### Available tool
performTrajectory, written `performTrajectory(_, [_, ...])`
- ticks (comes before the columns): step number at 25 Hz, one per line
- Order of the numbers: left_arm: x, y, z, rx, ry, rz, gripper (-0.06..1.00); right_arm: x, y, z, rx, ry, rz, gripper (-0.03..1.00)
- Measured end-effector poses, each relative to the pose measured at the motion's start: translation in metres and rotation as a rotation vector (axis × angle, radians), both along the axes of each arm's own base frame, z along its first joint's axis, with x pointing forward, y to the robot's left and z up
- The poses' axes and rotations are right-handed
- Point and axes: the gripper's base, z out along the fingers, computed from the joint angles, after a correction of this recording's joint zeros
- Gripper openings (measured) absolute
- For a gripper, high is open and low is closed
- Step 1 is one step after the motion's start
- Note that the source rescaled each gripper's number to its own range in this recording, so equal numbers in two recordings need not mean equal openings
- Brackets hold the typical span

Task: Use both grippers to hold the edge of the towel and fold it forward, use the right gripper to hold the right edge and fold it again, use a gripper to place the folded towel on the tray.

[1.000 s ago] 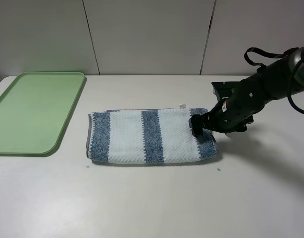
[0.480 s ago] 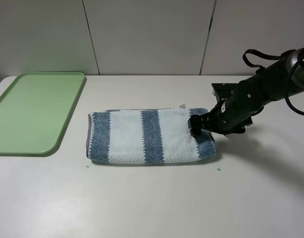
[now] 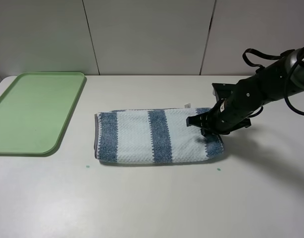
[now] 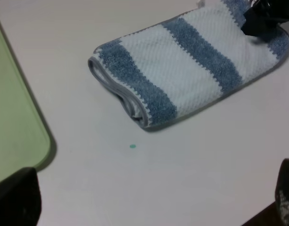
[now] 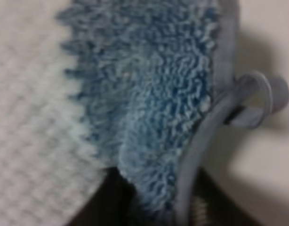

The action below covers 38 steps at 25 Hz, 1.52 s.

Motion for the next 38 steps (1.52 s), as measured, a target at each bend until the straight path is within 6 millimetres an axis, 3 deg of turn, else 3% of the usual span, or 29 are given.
performTrajectory(2, [0.0, 0.0, 0.0, 0.0, 0.0, 0.0, 1.0, 0.0, 0.0, 0.0, 0.0, 0.001, 0.0, 0.04])
performTrajectory(16, [0.0, 0.0, 0.0, 0.0, 0.0, 0.0, 1.0, -0.002, -0.004, 0.003, -0.03, 0.023, 0.013, 0.03])
performTrajectory(38, [0.0, 0.0, 0.0, 0.0, 0.0, 0.0, 1.0, -0.01, -0.064, 0.075, -0.192, 0.002, -0.029, 0.03])
